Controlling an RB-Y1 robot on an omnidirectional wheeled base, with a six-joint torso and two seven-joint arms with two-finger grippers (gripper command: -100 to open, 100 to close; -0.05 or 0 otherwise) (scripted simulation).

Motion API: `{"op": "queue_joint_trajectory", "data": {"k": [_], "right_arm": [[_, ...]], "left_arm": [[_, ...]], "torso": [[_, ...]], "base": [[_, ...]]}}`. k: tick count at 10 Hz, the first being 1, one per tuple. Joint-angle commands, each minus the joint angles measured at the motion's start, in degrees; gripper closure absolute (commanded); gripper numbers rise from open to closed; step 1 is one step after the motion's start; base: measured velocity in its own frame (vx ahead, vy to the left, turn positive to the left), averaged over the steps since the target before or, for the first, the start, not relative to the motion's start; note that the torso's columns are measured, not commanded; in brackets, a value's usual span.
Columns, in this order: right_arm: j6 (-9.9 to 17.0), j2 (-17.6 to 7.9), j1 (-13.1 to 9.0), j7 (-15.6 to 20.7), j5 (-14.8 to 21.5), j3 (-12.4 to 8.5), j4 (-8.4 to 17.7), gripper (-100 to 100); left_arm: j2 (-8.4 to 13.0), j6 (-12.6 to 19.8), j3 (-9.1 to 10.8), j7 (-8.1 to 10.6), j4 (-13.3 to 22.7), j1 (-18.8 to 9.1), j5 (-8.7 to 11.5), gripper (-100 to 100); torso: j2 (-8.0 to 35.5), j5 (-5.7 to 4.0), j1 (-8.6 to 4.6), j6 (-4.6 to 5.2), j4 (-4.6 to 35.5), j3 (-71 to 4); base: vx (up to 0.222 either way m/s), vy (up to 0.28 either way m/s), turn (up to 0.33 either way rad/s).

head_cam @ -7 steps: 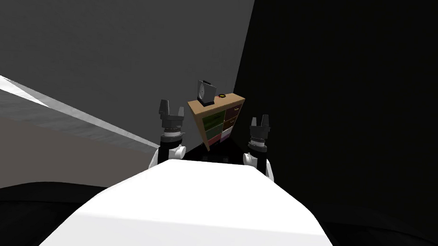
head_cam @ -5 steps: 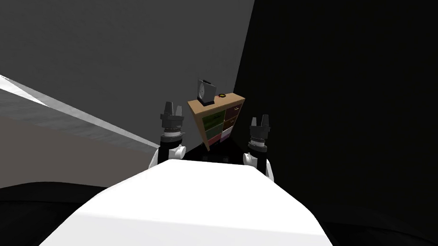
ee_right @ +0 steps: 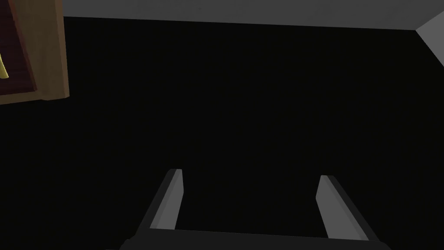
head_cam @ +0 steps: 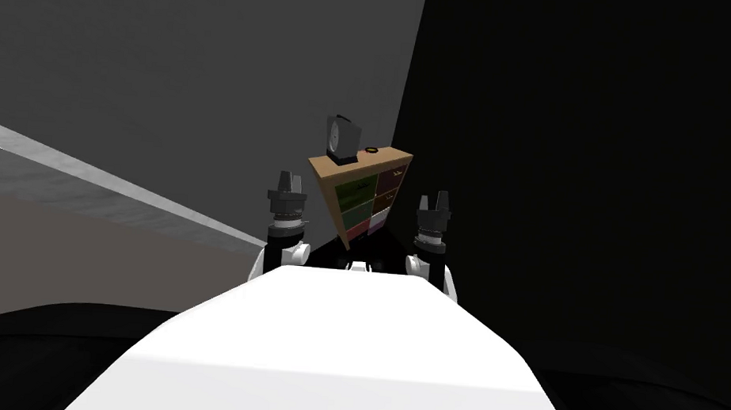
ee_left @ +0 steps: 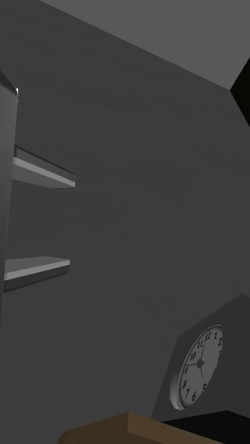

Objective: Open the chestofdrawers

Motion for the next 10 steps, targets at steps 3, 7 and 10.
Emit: {"op": "queue_joint_trajectory", "data": {"k": [3, 7, 10], "right_arm": [[0.52, -1.70, -0.82, 0.80, 0.84, -0.01, 0.75, -100], [3.63, -5.20, -5.74, 5.45, 5.81, -0.13, 5.09, -100], [7.43, -6.39, -11.34, 10.34, 11.08, -0.37, 9.84, -100]], "left_arm": [[0.00, 0.00, 0.00, 0.00, 0.00, 0.00, 0.00, 0], [0.00, 0.01, 0.00, 0.00, 0.03, 0.00, 0.00, 0], [0.00, 0.01, 0.00, 0.00, 0.03, 0.00, 0.00, 0]], "torso": [[12.69, 0.00, 0.00, 0.00, 12.69, -25.38], [15.38, -0.01, -0.03, -0.01, 15.36, -30.72], [15.39, 0.00, -0.02, 0.01, 15.38, -30.74]], "base": [[-0.002, -0.002, 0.020], [-0.035, -0.026, 0.106], [-0.059, -0.049, 0.168]]}}
